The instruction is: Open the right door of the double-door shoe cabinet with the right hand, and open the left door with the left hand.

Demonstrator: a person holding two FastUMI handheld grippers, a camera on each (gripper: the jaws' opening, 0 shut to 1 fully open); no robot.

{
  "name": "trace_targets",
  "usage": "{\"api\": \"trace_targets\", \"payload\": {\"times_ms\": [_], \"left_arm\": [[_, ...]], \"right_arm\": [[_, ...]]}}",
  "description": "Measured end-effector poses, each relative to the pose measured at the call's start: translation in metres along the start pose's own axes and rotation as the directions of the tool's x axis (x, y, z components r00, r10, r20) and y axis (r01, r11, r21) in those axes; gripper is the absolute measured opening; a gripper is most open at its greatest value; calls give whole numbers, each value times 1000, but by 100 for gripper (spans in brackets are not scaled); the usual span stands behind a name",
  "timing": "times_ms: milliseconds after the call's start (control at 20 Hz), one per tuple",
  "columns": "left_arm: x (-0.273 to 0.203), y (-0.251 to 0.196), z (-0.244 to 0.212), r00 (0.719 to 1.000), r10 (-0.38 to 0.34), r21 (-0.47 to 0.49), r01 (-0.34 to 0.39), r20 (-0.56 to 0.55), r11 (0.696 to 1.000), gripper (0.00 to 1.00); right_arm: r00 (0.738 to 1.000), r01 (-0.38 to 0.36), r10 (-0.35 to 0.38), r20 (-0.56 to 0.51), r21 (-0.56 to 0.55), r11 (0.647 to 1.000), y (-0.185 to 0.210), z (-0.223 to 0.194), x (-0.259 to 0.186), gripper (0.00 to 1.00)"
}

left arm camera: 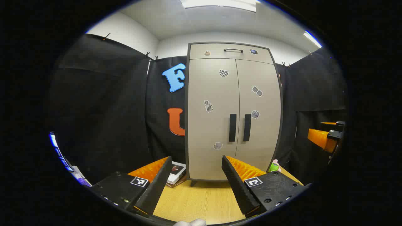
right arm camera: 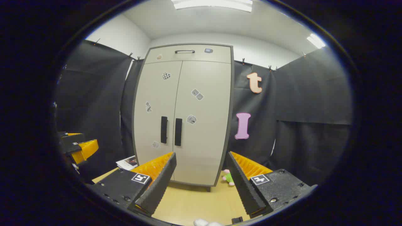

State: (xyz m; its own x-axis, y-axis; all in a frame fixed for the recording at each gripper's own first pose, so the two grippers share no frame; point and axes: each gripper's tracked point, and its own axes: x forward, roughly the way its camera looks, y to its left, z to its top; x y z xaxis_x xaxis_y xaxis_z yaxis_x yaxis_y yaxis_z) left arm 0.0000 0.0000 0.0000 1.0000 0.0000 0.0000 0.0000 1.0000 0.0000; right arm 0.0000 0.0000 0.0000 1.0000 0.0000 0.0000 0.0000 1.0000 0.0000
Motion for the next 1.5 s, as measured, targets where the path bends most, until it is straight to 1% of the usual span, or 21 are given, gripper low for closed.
{"api": "trace_targets", "payload": {"times_ms": [500,800,850,900,950,1100,1250,1400,1500], "left_arm": [[-2,4,0,1000,4,3,-4,-3,1000,95],[-2,7,-2,1000,8,8,-8,-7,1000,95],[-2,8,-3,1000,9,13,-9,-11,1000,84],[-3,9,-4,1000,12,20,-11,-8,1000,95],[-4,10,-4,1000,16,25,-16,-9,1000,95],[-7,12,-9,1000,20,17,-20,-12,1000,95],[-11,15,-11,999,30,18,-30,-14,999,95],[-15,22,-14,998,65,17,-64,-17,998,95],[-18,26,-18,996,89,9,-89,-26,996,95]], "right_arm": [[1000,-12,12,1,-3,1000,7,1,1,100],[1000,-1,1,-6,-4,1000,6,-5,7,100],[1000,3,-3,-11,-3,1000,5,-9,10,100],[1000,6,-6,-14,2,1000,5,-11,16,100],[1000,8,-8,-23,5,1000,6,-13,21,100],[1000,21,-21,-13,-2,1000,5,-11,47,100],[999,36,-36,14,11,999,7,-5,86,100],[1000,17,-18,6,45,999,25,1,135,100],[1000,14,-14,19,38,999,43,9,169,98]]}}
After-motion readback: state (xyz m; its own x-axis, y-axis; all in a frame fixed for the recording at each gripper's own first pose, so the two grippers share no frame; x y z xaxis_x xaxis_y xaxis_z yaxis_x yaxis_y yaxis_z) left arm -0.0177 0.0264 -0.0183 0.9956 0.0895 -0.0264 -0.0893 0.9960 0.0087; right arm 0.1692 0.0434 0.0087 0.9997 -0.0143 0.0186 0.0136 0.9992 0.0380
